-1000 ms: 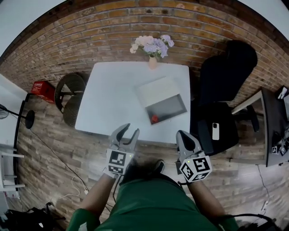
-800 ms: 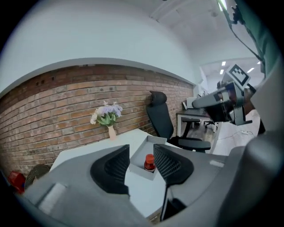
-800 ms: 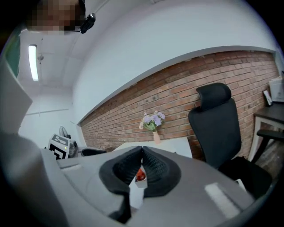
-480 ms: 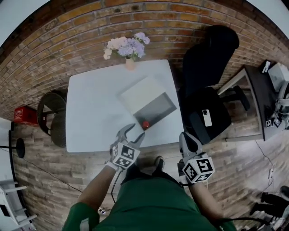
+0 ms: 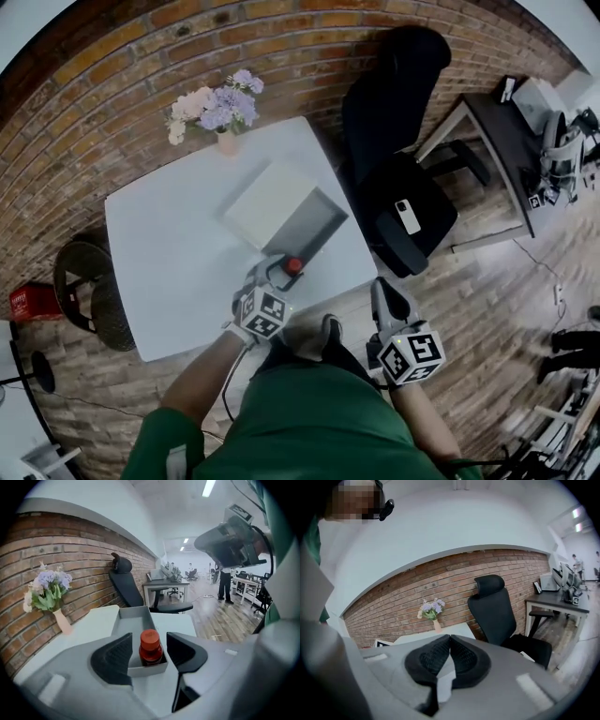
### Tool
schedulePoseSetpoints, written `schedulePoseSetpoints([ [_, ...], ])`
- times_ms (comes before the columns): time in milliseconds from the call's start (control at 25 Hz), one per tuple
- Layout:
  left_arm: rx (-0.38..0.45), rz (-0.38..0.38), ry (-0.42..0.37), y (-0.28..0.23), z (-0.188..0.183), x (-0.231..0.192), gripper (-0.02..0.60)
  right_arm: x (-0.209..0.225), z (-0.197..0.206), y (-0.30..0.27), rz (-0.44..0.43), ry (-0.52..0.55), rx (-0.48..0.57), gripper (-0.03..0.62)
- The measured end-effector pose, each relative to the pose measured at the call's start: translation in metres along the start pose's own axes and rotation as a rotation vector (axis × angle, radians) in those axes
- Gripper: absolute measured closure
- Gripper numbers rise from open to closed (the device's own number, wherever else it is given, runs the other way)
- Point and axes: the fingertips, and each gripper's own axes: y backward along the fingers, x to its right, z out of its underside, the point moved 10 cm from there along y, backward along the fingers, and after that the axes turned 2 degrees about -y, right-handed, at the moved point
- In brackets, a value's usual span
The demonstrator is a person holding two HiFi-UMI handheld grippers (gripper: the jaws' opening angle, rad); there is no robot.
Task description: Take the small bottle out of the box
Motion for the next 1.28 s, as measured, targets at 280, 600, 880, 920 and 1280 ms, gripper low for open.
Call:
schedulePoseSetpoints([
  [280,0.001,0.037,0.055,-0.014,0.007,-0.007,0.382,-0.012,0.015,0.01,0.082,-0.038,-0.004,0.591],
  [600,0.007,0.022,0.04,-0.019,0.008,0.001,0.431,-0.017,0.015,0.009,0.047,-0.005,-0.021,0.591],
  [880,0.016,-0.026,0.136,-0.019,0.006,-0.006,0.434,-0.011,0.018,0.003,-0.009,0.0,-0.063,0.591],
  [920,0.016,-0.035,0.147,-0.019,0.006,-0.008,0.434,-0.01,0.019,0.002,-0.018,-0.003,-0.067,0.591],
  [1280,0.057,-0.104,0.273,-0.006,-0.007,-0.021,0.434,0.005,0.023,-0.006,-0.077,-0.029,-0.081,0.591],
])
